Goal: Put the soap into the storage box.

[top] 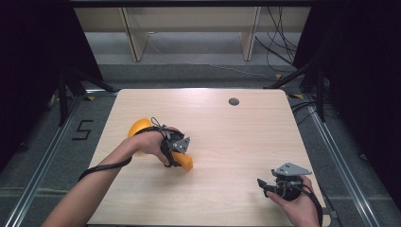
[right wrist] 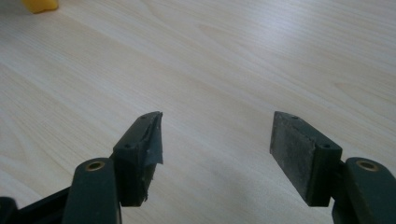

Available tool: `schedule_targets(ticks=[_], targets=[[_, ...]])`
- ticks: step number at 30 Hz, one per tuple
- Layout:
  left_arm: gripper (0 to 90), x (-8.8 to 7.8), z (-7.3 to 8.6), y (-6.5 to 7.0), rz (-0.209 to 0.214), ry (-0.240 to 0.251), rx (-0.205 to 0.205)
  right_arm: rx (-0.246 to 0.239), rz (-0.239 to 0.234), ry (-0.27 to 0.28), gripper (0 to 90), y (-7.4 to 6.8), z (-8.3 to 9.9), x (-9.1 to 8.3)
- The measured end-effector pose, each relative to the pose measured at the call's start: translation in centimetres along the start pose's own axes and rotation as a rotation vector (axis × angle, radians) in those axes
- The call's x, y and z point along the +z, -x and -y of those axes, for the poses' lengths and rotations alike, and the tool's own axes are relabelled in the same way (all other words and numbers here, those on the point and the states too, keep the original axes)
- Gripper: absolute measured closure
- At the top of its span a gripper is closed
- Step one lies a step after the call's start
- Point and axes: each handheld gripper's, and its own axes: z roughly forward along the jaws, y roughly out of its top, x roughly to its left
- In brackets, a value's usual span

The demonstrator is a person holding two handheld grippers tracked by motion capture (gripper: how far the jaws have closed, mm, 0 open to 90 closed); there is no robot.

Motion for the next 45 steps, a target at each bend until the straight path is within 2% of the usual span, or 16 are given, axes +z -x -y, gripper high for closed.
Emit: schedule_targets(ticks=[4, 8, 11, 16, 21, 22, 23, 24, 26, 30, 31, 34, 35, 40, 43, 45], targets=[[38.8, 0.5, 0.1, -0.1, 0.029, -0.062, 0.034, -0.003, -0.003, -0.005, 35.0, 0.0, 0.0, 0.0], [44.7, 0.4, -0.1, -0.1, 0.037, -0.085, 0.006, -0.024, 0.002, 0.001, 35.0, 0.1, 0.0, 0.1], [52.5, 0.1, -0.5, -0.1, 0.045, -0.128, -0.050, -0.022, 0.000, 0.000, 34.9, 0.1, 0.0, 0.0], [59.3, -0.2, -0.8, 0.3, 0.061, -0.190, -0.215, -0.023, -0.002, 0.001, 34.8, 0.2, 0.1, 0.1], [60.1, -0.8, -0.8, 0.9, 0.069, -0.168, -0.341, -0.028, -0.016, 0.004, 34.8, 0.2, 0.1, 0.2], [60.1, -1.1, -0.8, 0.9, 0.054, -0.166, -0.394, -0.032, -0.017, 0.007, 34.8, 0.2, 0.1, 0.3], [60.2, -1.8, -0.8, 0.9, 0.027, -0.131, -0.568, -0.029, -0.016, 0.006, 34.8, 0.2, 0.1, 0.2], [60.1, -1.8, -0.8, 0.9, 0.027, -0.131, -0.568, -0.029, -0.016, 0.006, 34.8, 0.2, 0.1, 0.2], [60.2, -2.5, -0.5, 1.3, 0.004, -0.067, -0.679, -0.017, -0.009, 0.002, 34.7, 0.1, 0.0, 0.1], [60.2, -3.7, -0.3, 2.8, -0.124, 0.023, -1.027, -0.019, -0.016, 0.002, 34.6, 0.1, 0.0, 0.2], [60.2, -4.4, -0.2, 3.4, -0.166, -0.004, -1.089, -0.041, -0.014, 0.012, 34.6, 0.3, 0.0, 0.3], [60.3, -4.8, 0.0, 4.0, -0.187, -0.025, -1.130, -0.043, -0.013, 0.013, 34.5, 0.2, 0.0, 0.3], [60.3, -5.0, 0.3, 4.6, -0.184, -0.030, -1.209, -0.043, -0.008, 0.008, 34.5, 0.2, 0.0, 0.2], [60.4, -5.8, 1.6, 5.2, -0.221, -0.048, -1.204, 0.005, -0.007, 0.002, 34.6, 0.0, 0.0, 0.0], [60.4, -6.6, 2.8, 6.2, -0.211, -0.018, -1.315, -0.031, 0.003, 0.025, 34.7, 0.2, 0.0, 0.0], [60.4, -6.9, 3.3, 6.4, -0.216, -0.015, -1.325, -0.028, 0.005, 0.026, 34.8, 0.2, -0.1, 0.0]])
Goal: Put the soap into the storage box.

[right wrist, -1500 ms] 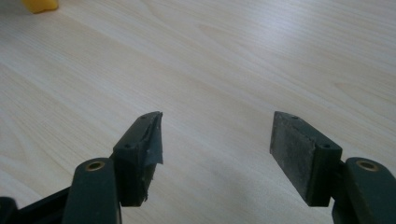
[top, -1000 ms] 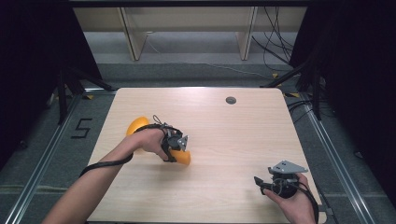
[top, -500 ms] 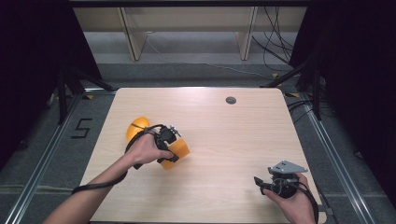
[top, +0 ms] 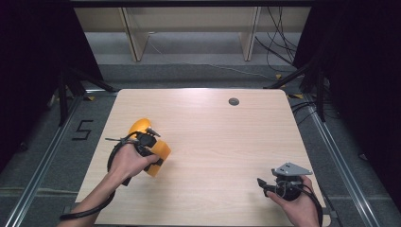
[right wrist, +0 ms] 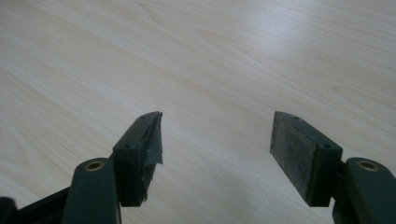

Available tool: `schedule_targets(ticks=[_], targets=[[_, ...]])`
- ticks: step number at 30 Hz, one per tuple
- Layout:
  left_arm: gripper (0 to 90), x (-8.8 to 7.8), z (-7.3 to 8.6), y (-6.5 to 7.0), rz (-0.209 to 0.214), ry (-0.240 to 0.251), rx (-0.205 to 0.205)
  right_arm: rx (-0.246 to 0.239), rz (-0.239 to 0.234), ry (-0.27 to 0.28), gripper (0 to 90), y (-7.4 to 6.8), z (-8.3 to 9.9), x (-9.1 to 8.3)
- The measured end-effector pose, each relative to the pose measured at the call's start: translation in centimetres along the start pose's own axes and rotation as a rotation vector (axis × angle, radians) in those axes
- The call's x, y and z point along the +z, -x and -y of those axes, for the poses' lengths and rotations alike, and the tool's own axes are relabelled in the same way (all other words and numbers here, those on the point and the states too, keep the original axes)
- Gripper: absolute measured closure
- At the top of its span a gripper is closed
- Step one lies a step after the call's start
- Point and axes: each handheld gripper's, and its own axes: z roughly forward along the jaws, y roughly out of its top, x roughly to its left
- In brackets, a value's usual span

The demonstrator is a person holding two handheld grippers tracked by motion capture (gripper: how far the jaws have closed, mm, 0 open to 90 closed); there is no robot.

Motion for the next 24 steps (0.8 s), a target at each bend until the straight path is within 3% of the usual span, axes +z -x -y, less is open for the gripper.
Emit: schedule_targets(ticks=[3, 4, 5, 8, 12, 21, 24], targets=[[60.4, -0.6, 0.5, -1.0, -0.008, 0.021, -0.043, 0.015, -0.009, 0.006, 34.9, -0.1, 0.0, 0.1], [60.4, -0.8, 0.5, -1.4, -0.015, 0.024, -0.039, 0.015, -0.009, 0.006, 34.9, -0.1, 0.0, 0.1], [60.4, -1.0, 0.6, -1.7, -0.022, 0.029, -0.069, 0.016, -0.010, 0.007, 34.8, -0.1, 0.0, 0.1], [60.4, -1.7, 0.6, -3.2, -0.061, 0.035, -0.099, 0.020, -0.009, 0.005, 34.8, -0.1, -0.1, 0.0], [60.4, -2.1, 0.4, -4.1, -0.099, 0.031, -0.126, 0.011, 0.006, 0.005, 34.8, -0.1, -0.1, -0.1], [60.4, -3.0, -0.9, -6.2, -0.123, 0.049, -0.214, 0.017, -0.012, 0.005, 34.8, -0.1, 0.0, 0.1], [60.5, -3.3, -1.4, -6.7, -0.132, 0.055, -0.236, 0.006, 0.007, 0.012, 34.8, 0.0, 0.0, 0.0]])
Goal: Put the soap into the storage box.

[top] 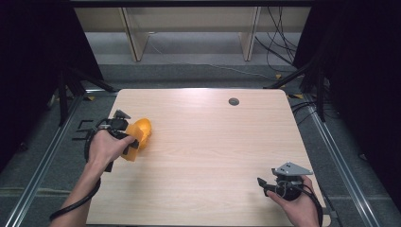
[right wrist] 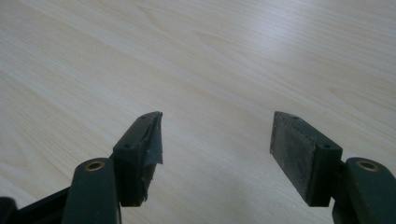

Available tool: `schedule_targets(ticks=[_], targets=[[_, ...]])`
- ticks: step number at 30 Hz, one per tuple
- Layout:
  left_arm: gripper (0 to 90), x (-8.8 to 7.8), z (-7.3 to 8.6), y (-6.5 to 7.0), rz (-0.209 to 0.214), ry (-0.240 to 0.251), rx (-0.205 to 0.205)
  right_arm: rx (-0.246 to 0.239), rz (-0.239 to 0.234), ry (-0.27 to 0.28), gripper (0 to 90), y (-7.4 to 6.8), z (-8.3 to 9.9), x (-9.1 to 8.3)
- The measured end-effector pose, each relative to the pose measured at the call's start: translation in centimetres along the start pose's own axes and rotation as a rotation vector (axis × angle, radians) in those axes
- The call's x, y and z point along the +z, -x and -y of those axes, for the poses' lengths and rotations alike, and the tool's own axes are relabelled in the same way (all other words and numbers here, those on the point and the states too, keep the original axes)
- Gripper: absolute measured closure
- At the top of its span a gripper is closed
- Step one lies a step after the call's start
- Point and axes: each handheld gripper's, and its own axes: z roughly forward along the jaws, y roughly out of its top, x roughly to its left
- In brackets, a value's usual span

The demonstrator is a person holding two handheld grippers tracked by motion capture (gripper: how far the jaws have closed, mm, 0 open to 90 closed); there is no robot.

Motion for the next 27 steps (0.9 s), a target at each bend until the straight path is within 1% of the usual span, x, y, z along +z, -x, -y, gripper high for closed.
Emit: schedule_targets(ticks=[1, 3, 4, 5, 6, 8, 12, 13, 14, 15, 16, 17, 18, 19, 20, 22, 23, 24, 25, 27], targets=[[60.4, -0.1, -0.4, -0.2, -0.005, 0.006, -0.008, -0.003, -0.003, -0.004, 34.8, 0.0, 0.0, 0.0], [60.4, -0.1, -0.6, -0.3, -0.009, 0.006, -0.011, 0.005, -0.002, -0.011, 34.9, 0.0, -0.1, -0.1], [60.5, -0.2, -1.0, -0.4, -0.014, 0.011, -0.020, -0.005, 0.002, -0.008, 34.9, 0.0, 0.0, -0.1], [60.4, -0.2, -1.0, -0.4, -0.014, 0.011, -0.020, -0.005, 0.002, -0.008, 34.9, 0.0, 0.0, -0.1], [60.5, -0.2, -1.3, -0.5, -0.019, 0.014, -0.021, 0.016, -0.003, -0.013, 34.9, -0.1, -0.1, -0.1], [60.4, -0.2, -1.4, -0.6, -0.022, 0.019, -0.022, 0.018, -0.005, -0.013, 34.9, -0.1, -0.1, -0.1], [60.4, -0.3, -1.9, -0.8, -0.025, 0.012, -0.029, 0.017, -0.002, -0.013, 34.9, -0.1, -0.1, -0.1], [60.4, -0.4, -2.1, -0.8, -0.029, 0.015, -0.033, -0.006, 0.002, -0.006, 34.8, 0.0, 0.0, -0.1], [60.5, -0.4, -2.1, -0.8, -0.029, 0.015, -0.033, -0.006, 0.002, -0.006, 34.8, 0.0, 0.0, -0.1], [60.5, -0.4, -2.2, -0.8, -0.030, 0.018, -0.038, -0.004, 0.001, -0.007, 34.8, 0.0, 0.0, -0.1], [60.5, -0.4, -2.5, -0.9, -0.028, 0.006, -0.035, 0.019, -0.005, -0.011, 34.8, -0.1, -0.1, -0.1], [60.5, -0.4, -2.5, -0.9, -0.028, 0.006, -0.035, 0.019, -0.005, -0.011, 34.8, -0.1, -0.1, -0.1], [60.5, -0.3, -2.6, -0.9, -0.035, 0.014, -0.039, 0.030, -0.016, -0.018, 34.9, -0.1, -0.1, -0.1], [60.5, -0.3, -2.8, -1.0, -0.035, 0.004, -0.038, 0.026, -0.013, -0.016, 34.8, -0.1, -0.1, -0.1], [60.5, -0.3, -2.9, -1.1, -0.037, 0.011, -0.041, 0.020, -0.003, -0.013, 34.8, -0.1, -0.1, -0.1], [60.5, -0.3, -3.3, -1.3, -0.048, -0.002, -0.047, 0.019, -0.005, -0.011, 34.8, -0.1, -0.1, -0.1], [60.5, -0.2, -3.4, -1.4, -0.050, 0.005, -0.044, 0.030, -0.016, -0.018, 34.8, -0.1, -0.1, -0.1], [60.5, -0.2, -3.4, -1.4, -0.050, 0.005, -0.044, 0.020, -0.004, -0.012, 34.8, -0.1, -0.1, -0.1], [60.5, -0.1, -3.6, -1.5, -0.054, 0.000, -0.041, 0.020, -0.006, -0.011, 34.8, -0.1, -0.1, -0.1], [60.5, -0.1, -3.6, -1.6, -0.055, 0.006, -0.042, 0.024, -0.009, -0.009, 34.8, -0.1, -0.1, -0.1]])
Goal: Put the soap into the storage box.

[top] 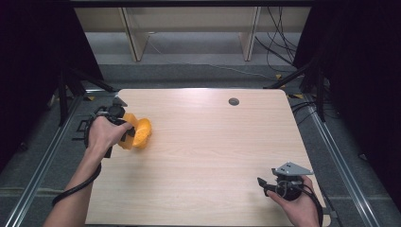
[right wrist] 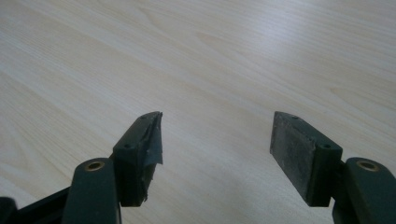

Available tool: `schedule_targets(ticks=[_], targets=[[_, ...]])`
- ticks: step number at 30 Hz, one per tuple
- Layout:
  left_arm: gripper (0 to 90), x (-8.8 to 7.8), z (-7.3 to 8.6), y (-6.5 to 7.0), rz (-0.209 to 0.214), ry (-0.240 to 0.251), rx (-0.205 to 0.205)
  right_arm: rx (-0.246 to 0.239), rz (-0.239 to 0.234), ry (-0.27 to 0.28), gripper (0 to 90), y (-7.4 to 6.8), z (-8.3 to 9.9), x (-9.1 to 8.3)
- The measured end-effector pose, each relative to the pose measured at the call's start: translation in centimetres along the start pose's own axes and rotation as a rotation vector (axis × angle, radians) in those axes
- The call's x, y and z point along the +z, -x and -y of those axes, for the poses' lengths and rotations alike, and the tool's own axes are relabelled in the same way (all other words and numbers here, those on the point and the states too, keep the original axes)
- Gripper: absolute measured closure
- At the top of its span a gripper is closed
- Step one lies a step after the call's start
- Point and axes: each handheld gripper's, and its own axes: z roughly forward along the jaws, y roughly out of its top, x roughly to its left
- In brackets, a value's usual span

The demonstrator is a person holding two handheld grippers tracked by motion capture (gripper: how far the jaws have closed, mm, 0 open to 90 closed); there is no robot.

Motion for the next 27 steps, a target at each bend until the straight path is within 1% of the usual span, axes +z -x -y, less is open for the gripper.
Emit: schedule_targets(ticks=[1, 5, 6, 7, 9, 11, 15, 16, 18, 19, 20, 21, 23, 26, 27], targets=[[60.5, 0.0, -0.2, 0.0, 0.000, -0.006, -0.006, -0.002, 0.002, -0.001, 34.8, 0.0, 0.0, 0.0], [60.5, 0.1, -0.4, -0.1, -0.005, -0.012, -0.001, -0.002, 0.002, 0.000, 34.8, 0.0, 0.0, 0.0], [60.5, 0.2, -0.4, -0.1, -0.003, -0.005, -0.001, 0.001, -0.001, 0.000, 34.8, 0.0, 0.0, 0.0], [60.5, 0.3, -0.6, -0.1, -0.008, -0.014, -0.007, -0.002, 0.001, -0.001, 34.8, 0.0, 0.0, 0.0], [60.5, 0.3, -0.8, -0.1, -0.009, -0.018, -0.001, -0.002, 0.002, -0.001, 34.8, 0.0, 0.0, 0.0], [60.5, 0.4, -0.9, -0.1, -0.012, -0.012, -0.006, -0.002, 0.002, -0.001, 34.8, 0.0, 0.0, 0.0], [60.5, 0.6, -1.3, -0.1, -0.010, -0.021, -0.004, 0.000, 0.000, 0.001, 34.8, 0.0, 0.0, 0.0], [60.5, 0.7, -1.4, 0.0, -0.016, -0.024, -0.008, 0.000, 0.000, 0.001, 34.8, 0.0, 0.0, 0.0], [60.5, 0.8, -1.6, 0.0, -0.012, -0.022, -0.013, 0.000, -0.001, 0.002, 34.8, 0.0, 0.0, 0.0], [60.5, 0.9, -1.6, 0.1, -0.012, -0.015, -0.013, 0.000, -0.001, 0.002, 34.8, 0.0, 0.0, 0.0], [60.5, 0.8, -1.7, 0.1, -0.012, -0.029, -0.005, 0.000, -0.001, 0.002, 34.8, 0.0, 0.0, 0.0], [60.5, 0.9, -1.8, 0.2, -0.012, -0.023, -0.012, 0.000, -0.001, 0.001, 34.8, 0.0, 0.0, 0.0], [60.5, 1.0, -2.0, 0.2, -0.011, -0.031, -0.001, -0.004, 0.000, 0.000, 34.8, 0.1, 0.0, 0.0], [60.5, 1.4, -2.3, 0.3, -0.013, -0.031, -0.010, 0.001, -0.001, 0.001, 34.8, 0.0, 0.0, 0.0], [60.5, 1.6, -2.4, 0.3, -0.016, -0.030, -0.001, 0.003, 0.001, -0.003, 34.8, 0.0, 0.0, 0.0]])
